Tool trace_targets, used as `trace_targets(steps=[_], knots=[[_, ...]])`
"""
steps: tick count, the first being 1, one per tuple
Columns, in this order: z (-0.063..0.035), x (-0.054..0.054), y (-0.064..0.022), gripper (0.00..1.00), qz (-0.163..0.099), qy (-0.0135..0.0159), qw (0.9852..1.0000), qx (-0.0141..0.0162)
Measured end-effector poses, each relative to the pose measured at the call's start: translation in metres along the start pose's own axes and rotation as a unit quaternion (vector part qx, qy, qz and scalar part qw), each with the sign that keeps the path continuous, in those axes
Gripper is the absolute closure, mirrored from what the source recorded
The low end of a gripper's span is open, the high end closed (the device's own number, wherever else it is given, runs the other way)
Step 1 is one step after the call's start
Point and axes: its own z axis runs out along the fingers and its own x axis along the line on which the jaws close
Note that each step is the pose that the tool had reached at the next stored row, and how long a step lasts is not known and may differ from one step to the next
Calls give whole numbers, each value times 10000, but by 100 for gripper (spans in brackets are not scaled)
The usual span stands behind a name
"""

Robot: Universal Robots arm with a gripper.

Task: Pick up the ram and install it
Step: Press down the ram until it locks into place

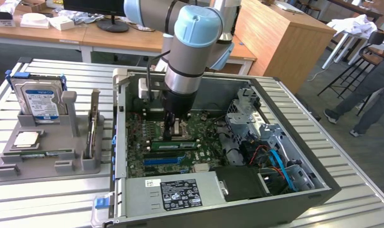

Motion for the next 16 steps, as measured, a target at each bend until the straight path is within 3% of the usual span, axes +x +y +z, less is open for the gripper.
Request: trace_targets(steps=[16], knots=[[29, 15, -1, 90, 0, 1, 10000, 1]])
